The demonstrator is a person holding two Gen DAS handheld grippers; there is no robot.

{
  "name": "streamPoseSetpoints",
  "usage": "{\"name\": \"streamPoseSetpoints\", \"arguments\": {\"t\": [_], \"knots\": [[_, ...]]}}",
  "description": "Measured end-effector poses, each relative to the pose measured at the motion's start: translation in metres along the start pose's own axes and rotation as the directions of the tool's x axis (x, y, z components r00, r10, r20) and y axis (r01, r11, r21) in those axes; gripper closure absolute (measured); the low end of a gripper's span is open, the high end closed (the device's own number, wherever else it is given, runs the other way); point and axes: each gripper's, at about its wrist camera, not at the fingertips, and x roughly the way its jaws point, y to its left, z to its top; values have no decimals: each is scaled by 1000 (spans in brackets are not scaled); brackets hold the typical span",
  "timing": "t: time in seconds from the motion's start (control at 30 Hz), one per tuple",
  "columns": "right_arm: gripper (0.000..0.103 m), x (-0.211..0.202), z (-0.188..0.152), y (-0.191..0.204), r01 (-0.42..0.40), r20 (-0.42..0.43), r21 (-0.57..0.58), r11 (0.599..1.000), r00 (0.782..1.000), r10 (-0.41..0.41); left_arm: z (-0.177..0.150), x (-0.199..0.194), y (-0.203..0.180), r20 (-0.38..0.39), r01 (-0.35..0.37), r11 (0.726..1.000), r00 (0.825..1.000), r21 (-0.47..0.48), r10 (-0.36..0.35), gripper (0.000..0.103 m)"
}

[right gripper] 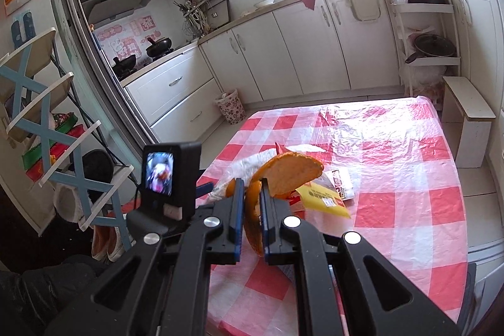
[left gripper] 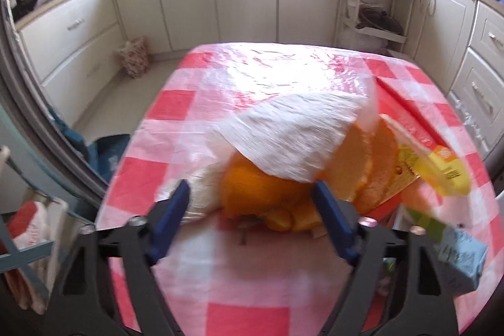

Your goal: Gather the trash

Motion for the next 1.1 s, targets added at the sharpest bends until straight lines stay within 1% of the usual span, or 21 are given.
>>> {"name": "streamPoseSetpoints", "arguments": {"t": [0.03,0.07,0.2,0.27,0.37,0.47,0.6,0.67,0.73,0.8,0.83,0.87,0.93,1.0,1.07,1.1], "knots": [[93,1,0,-1,0,-2,1,1000,1000,0,2,2,0,-7,28,1000,1000,-6,-28,50],[93,1,-1,-1,-1,-4,2,1000,1000,1,3,3,0,-16,47,999,999,-15,-48,57],[93,4,-2,-2,-1,-11,5,1000,1000,1,1,1,3,-29,77,997,997,-28,-78,68],[93,4,-1,0,-5,-8,3,1000,1000,5,-2,-4,8,-52,120,992,991,-46,-123,79],[93,2,-1,5,-15,-2,-9,1000,1000,15,-13,-17,16,-73,165,984,983,-64,-170,81],[93,0,-3,6,-19,0,-14,1000,1000,19,-24,-32,25,-82,185,980,978,-67,-190,82],[93,-2,-4,8,-21,1,-18,1000,1000,21,-40,-55,34,-88,208,975,973,-83,-215,83],[93,-3,-5,9,-22,-3,-22,1000,1000,22,-49,-63,37,-121,216,973,967,-81,-225,81],[93,-2,-6,9,-20,-8,-24,1000,1000,20,-59,-65,38,-148,198,977,967,-74,-207,79],[93,0,-8,10,-21,-15,-23,1000,1000,20,-67,-67,41,-163,189,979,966,-76,-199,73],[93,1,-9,11,-22,-18,-22,1000,1000,21,-70,-69,42,-165,182,980,967,-79,-192,66],[93,1,-9,11,-23,-21,-23,999,1000,22,-70,-71,43,-154,171,982,971,-77,-181,55],[93,1,-11,14,-23,-25,-30,999,999,22,-69,-76,43,-118,140,989,982,-55,-146,45],[93,2,-13,16,-22,-29,-37,999,999,21,-67,-78,41,-92,117,992,989,-35,-120,42],[92,5,-14,16,-19,-37,-41,999,999,18,-64,-74,38,-84,110,994,990,-18,-111,42],[92,6,-14,15,-19,-41,-39,999,999,17,-62,-72,36,-88,117,993,989,-12,-117,45]]}}
